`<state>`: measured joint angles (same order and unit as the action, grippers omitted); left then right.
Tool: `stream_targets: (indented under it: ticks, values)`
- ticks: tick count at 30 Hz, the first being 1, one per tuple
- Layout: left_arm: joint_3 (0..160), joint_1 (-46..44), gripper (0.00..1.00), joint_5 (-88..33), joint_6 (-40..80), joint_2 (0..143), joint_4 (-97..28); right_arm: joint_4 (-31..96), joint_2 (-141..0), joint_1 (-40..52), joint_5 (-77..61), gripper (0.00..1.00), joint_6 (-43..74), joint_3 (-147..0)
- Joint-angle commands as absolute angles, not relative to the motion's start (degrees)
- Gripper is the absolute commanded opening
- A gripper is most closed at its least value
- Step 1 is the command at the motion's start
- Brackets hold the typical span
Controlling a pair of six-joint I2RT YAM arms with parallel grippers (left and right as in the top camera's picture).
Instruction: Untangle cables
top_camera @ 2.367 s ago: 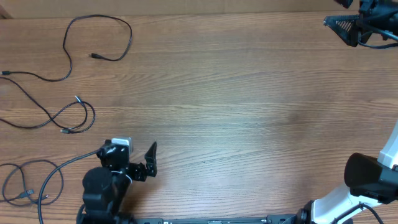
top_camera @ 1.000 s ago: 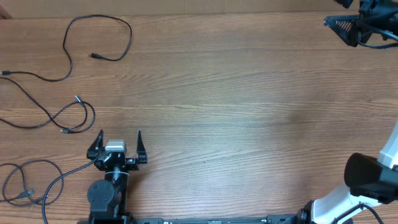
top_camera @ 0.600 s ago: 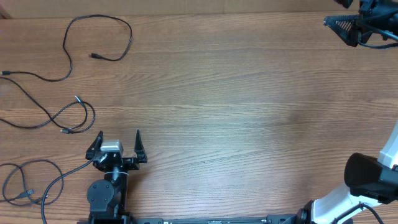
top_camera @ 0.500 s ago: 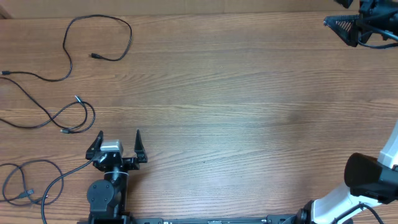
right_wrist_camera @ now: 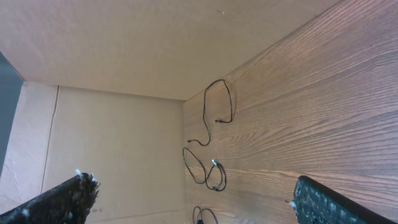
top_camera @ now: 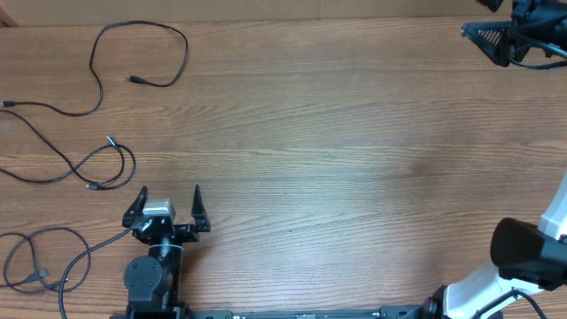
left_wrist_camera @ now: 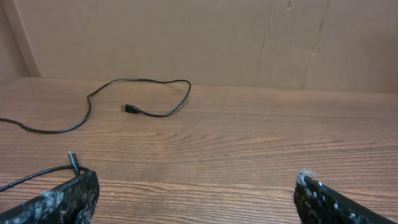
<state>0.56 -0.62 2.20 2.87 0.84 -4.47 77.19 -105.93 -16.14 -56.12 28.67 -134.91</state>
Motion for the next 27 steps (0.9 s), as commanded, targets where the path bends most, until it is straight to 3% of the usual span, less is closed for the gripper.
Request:
stream_targets:
  ticks: [1,12,22,27]
  values:
    - [0.25,-0.25,1.0,1.87,3.42,0.21,-4.29,77.06,-105.67,-16.43,-55.92,1.0,28.21,-135.33]
    - [0.27,-0.25,1.0,1.87,3.42,0.21,-4.29,76.62,-105.82,-16.43,-55.24,1.0,28.18,-135.35]
    - [0.27,-0.25,1.0,1.87,3.42,0.21,-4.29,74.7,-103.35,-16.47,-31.18,1.0,28.12,-135.35]
    - [0.27,-0.25,0.99,1.87,3.42,0.21,-4.29,75.16,-98.3,-16.47,-12.71,1.0,28.18,-135.35]
